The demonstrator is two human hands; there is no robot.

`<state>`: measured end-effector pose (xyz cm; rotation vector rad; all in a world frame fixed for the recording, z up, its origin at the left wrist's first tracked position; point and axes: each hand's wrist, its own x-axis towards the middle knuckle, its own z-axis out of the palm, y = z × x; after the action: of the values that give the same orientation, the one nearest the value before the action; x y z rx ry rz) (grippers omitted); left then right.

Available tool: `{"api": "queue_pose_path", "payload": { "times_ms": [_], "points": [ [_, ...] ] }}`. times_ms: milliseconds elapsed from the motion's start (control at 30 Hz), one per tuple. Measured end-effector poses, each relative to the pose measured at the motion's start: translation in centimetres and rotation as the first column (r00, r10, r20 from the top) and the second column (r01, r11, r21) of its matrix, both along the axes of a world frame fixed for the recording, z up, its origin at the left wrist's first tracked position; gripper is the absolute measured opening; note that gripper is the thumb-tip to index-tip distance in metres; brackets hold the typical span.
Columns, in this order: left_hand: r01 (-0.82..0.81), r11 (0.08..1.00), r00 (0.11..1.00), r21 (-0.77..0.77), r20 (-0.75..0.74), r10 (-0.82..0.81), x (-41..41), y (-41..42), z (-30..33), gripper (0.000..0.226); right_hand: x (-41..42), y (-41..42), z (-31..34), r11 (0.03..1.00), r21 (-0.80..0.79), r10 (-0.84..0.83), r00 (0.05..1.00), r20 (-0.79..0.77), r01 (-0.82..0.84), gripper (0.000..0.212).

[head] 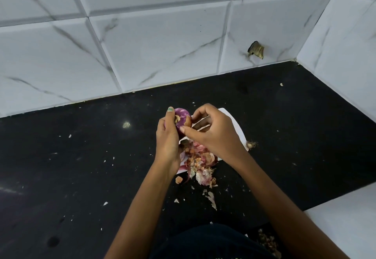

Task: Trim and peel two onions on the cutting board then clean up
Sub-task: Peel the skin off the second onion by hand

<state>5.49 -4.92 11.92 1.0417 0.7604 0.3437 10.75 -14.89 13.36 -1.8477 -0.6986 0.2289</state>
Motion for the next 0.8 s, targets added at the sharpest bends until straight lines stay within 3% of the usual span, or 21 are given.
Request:
{"api": "queue_pose_path", "payload": {
  "times_ms": [200,467,633,800],
  "points": [
    [-0.077,0.997,0.997,0.016,0.02,0.077,-0.1,0.3,0.2,0.038,0.3,0.1,-0.1,0.999,0.042,0.0,0.997,0.08,-0.004,0.007],
    [-0.12,0.989,0.99,0.086,0.081,0.113,-0.1,-0.3,0.2,0.031,-0.1,0.3,-0.1,0.995,0.093,-0.027,0.999,-0.046,0.031,0.022],
    [-0.072,0.987,0.994,0.144,0.09,0.06,-0.1,-0.7,0.2,0.032,0.3,0.2,0.0,0.983,0.138,-0.118,0.993,-0.002,0.117,0.012],
    [-0.101,0.985,0.99,0.142,0.111,0.085,0.1,-0.6,0.1,0.031,0.0,-0.1,0.3,0.989,0.147,-0.018,0.994,-0.104,0.034,0.023]
  ]
}}
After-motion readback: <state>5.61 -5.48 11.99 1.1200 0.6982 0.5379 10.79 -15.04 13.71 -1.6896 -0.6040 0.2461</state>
